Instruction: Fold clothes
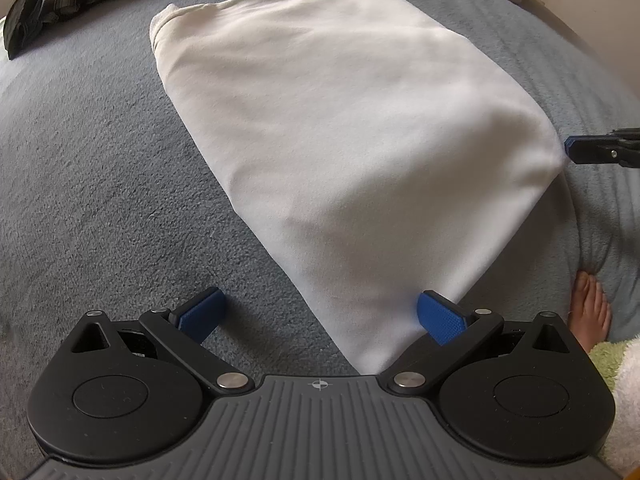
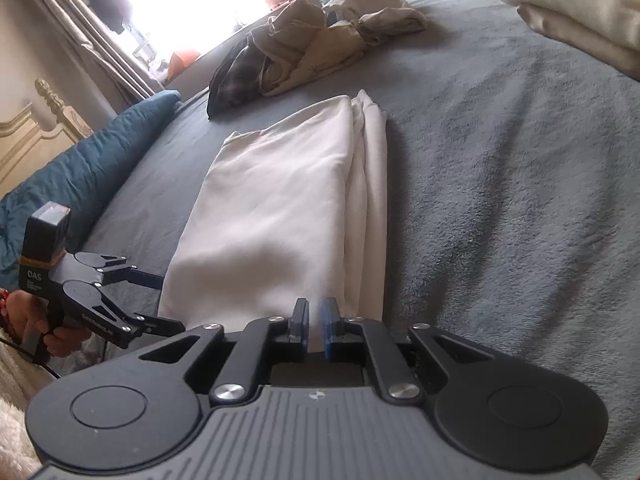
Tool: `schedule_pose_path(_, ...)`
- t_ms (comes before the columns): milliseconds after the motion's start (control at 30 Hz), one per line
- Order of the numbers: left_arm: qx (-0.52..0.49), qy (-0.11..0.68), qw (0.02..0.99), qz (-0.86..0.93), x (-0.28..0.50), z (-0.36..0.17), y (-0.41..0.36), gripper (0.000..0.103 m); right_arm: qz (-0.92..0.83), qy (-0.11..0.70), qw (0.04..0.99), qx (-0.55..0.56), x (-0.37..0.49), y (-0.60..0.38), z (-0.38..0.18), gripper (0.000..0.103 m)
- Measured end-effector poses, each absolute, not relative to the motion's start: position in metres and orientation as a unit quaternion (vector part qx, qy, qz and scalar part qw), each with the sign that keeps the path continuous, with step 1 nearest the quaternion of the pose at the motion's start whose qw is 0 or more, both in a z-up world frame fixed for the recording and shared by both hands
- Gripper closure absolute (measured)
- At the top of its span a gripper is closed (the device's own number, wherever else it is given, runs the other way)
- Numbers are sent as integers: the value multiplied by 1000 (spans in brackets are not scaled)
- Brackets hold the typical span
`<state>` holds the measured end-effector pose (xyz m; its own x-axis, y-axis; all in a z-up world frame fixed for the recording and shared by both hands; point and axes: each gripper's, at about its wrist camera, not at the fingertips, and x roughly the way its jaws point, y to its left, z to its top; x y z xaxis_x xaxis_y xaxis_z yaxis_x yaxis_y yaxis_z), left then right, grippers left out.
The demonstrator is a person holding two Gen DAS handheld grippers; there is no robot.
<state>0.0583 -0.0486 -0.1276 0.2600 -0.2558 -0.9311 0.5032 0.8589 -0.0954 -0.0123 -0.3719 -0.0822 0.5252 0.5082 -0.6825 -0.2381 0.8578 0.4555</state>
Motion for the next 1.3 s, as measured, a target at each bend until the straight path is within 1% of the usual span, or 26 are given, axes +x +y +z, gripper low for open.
schedule_pose_path(33, 110, 559, 786, -242, 59, -127, -47, 0, 219, 436, 860, 147, -13, -370, -82, 84)
schedule_pose_path(67, 110, 559, 785, -243, 59, -126, -45, 0, 221, 434, 862, 139, -13, -368, -82, 83)
schedule_pose_path(233, 109, 560, 785, -244, 60, -125, -40, 0, 215, 430, 868, 119, -10, -366, -84, 83)
schedule_pose_path(400, 109, 560, 785, -244, 55, -126, -35, 0, 205, 426, 871, 135, -6, -375, -87, 83)
schedule_pose_path(633, 108, 560, 784, -244, 47, -129, -29, 0, 227, 424, 869, 121, -7, -367, -88, 83)
schedule_pose_path(733, 109, 560, 784, -244, 45, -129, -29, 0, 225, 414, 875, 114, -10, -367, -87, 102)
schedule_pose_path(800, 109, 560, 784, -245, 44, -129, -30, 0, 219, 404, 881, 114, -12, -370, -86, 102)
schedule_pose_path(1000, 112, 560, 783, -246, 41, -130, -28, 0, 206, 424, 876, 103, -8, -369, -95, 102)
schedule_pose_path(1133, 111, 560, 784, -246, 40, -130, -24, 0, 204, 431, 868, 142, -2, -381, -91, 99)
schedule_pose_path(1300, 111, 560, 783, -246, 38, -131, -20, 0, 194, 406, 876, 171, 7, -391, -79, 96)
